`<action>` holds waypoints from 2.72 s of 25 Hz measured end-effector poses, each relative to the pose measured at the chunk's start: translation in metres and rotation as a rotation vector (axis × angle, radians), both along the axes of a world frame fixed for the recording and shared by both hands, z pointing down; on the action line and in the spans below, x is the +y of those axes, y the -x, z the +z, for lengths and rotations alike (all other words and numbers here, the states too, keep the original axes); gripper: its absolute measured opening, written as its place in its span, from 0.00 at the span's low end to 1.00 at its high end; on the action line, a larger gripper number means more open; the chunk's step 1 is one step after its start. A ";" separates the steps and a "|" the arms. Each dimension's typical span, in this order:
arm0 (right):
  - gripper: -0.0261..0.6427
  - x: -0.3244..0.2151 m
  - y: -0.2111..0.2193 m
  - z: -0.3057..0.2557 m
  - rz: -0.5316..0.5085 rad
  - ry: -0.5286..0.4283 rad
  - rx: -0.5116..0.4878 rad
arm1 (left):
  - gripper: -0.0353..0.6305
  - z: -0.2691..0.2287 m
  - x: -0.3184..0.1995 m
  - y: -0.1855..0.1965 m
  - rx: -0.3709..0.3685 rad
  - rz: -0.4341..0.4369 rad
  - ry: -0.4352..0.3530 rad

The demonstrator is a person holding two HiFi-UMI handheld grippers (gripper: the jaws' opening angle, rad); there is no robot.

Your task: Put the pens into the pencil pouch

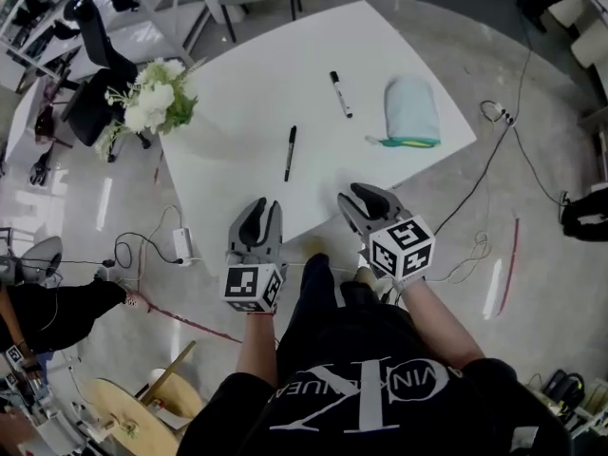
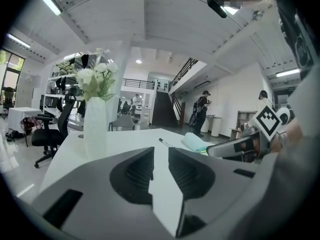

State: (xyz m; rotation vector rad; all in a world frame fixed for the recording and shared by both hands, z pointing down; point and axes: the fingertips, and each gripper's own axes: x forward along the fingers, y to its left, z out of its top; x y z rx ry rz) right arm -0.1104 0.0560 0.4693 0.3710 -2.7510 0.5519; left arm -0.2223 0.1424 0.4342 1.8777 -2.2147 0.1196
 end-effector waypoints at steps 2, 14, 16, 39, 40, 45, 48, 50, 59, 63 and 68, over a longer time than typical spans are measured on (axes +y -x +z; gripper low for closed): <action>0.25 -0.003 0.018 0.005 -0.002 0.008 0.018 | 0.17 0.001 -0.004 0.017 -0.011 0.001 0.005; 0.26 0.001 0.122 0.046 -0.048 0.069 0.239 | 0.17 0.009 -0.019 0.087 0.015 0.017 0.012; 0.28 0.002 0.135 0.058 -0.055 0.090 0.297 | 0.17 0.010 -0.023 0.094 0.022 0.025 0.009; 0.11 -0.014 0.147 0.098 -0.099 -0.051 0.544 | 0.17 0.017 -0.053 0.111 0.080 0.118 -0.009; 0.11 -0.015 0.145 0.096 -0.090 -0.036 0.519 | 0.17 0.016 -0.055 0.110 0.080 0.122 -0.010; 0.11 -0.029 0.127 0.082 -0.033 0.004 0.426 | 0.17 0.016 -0.071 0.095 0.076 0.163 -0.008; 0.11 -0.043 0.110 0.072 0.008 0.011 0.390 | 0.17 0.014 -0.086 0.080 0.072 0.199 -0.001; 0.11 -0.052 0.095 0.067 0.034 0.023 0.382 | 0.17 0.014 -0.097 0.070 0.076 0.220 0.002; 0.11 -0.106 0.003 0.048 0.193 0.043 0.368 | 0.18 0.012 -0.164 0.002 0.085 0.349 0.020; 0.11 -0.120 -0.038 0.045 0.272 0.057 0.356 | 0.19 0.018 -0.192 -0.028 0.081 0.418 0.037; 0.11 -0.131 -0.088 0.046 0.376 0.093 0.353 | 0.22 0.027 -0.226 -0.073 0.068 0.533 0.071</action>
